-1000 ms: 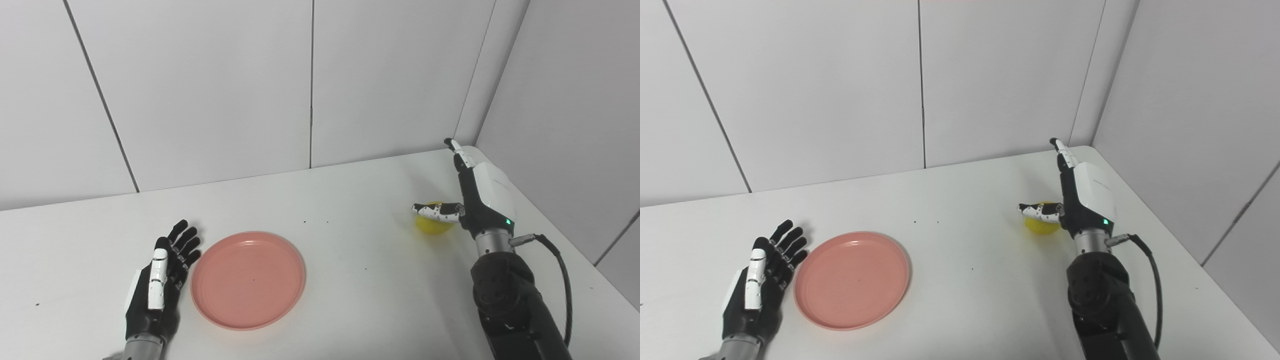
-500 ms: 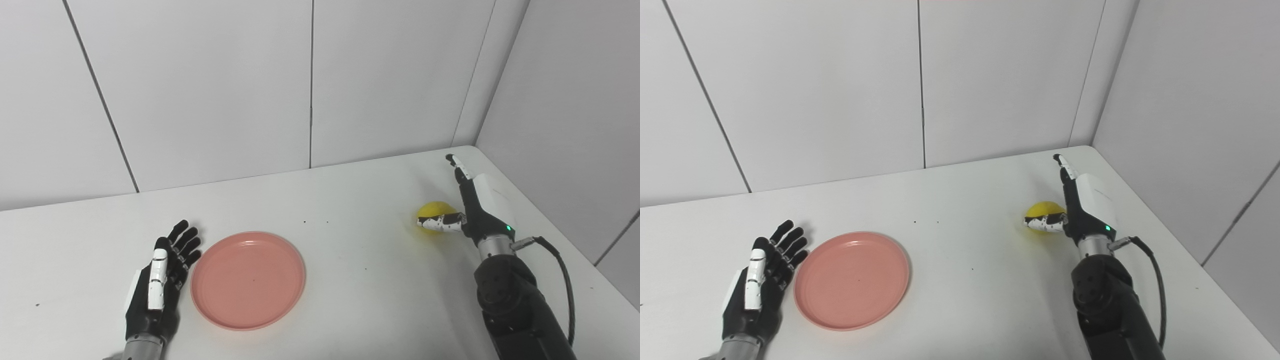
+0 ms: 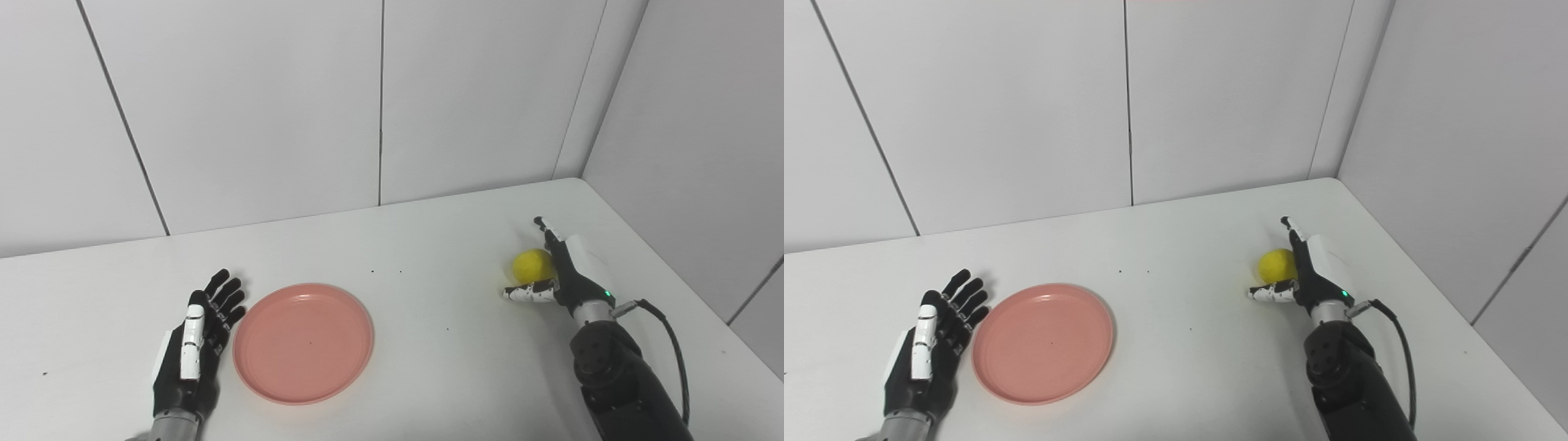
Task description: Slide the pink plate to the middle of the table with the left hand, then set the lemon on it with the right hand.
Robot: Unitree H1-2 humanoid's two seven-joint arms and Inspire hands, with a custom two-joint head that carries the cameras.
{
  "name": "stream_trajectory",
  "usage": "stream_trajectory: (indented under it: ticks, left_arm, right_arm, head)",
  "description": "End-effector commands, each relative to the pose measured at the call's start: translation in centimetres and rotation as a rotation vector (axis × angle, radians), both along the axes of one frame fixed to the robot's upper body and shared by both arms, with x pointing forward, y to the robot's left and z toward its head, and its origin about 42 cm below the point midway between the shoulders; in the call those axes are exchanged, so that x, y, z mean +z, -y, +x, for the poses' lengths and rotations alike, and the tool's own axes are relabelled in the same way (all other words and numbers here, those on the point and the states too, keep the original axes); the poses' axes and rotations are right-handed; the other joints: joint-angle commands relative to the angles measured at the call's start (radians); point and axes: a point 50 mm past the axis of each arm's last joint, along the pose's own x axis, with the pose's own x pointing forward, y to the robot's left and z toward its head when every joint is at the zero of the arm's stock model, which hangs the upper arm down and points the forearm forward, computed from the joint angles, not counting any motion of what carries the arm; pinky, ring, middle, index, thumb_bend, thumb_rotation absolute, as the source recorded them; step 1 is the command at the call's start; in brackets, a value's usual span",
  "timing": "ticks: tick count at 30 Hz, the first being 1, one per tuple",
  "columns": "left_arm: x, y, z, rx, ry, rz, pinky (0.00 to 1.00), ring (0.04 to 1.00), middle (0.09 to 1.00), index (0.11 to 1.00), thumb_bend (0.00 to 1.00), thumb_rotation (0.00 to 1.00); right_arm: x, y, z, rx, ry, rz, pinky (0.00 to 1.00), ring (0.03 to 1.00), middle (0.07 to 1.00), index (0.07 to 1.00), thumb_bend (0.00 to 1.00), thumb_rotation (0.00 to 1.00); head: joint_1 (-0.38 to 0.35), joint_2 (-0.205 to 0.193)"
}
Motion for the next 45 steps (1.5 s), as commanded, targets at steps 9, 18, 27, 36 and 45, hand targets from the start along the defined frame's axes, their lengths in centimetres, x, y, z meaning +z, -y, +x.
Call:
stream_trajectory:
  ticks: [9,18,27,36,45]
  left_arm:
    - [-0.2,0.0,-0.4,-0.002,-0.002,-0.008,0.91,0.916,0.91,0.895,0.62,1.0]
    - [-0.2,0.1,-0.6,-0.006,-0.001,-0.006,0.91,0.916,0.91,0.897,0.63,1.0]
    - [-0.3,0.1,-0.5,-0.007,-0.008,-0.008,0.91,0.92,0.914,0.9,0.63,1.0]
    - [0.0,0.7,-0.6,-0.009,0.004,0.004,0.9,0.907,0.902,0.891,0.64,1.0]
    - [1.7,2.5,-1.0,0.008,0.032,0.018,0.92,0.917,0.91,0.89,0.62,1.0]
  right_arm:
    - [1.9,0.6,2.5,0.027,0.057,-0.034,0.34,0.472,0.845,0.845,0.55,0.0]
    - [1.4,0.4,2.6,-0.003,0.102,-0.111,0.24,0.347,0.468,0.558,0.51,0.0]
    - [1.4,0.5,2.3,-0.016,0.155,-0.131,0.25,0.361,0.457,0.525,0.51,0.0]
    - [3.3,-1.1,1.4,0.024,0.363,-0.086,0.2,0.353,0.458,0.528,0.51,0.0]
    - [7.2,-5.2,0.0,0.161,0.502,-0.031,0.22,0.359,0.448,0.532,0.51,0.0]
  head:
    - [0.006,0.005]
    - [0.008,0.009]
    - [0.013,0.011]
    - [0.096,0.022]
    - [0.237,0.019]
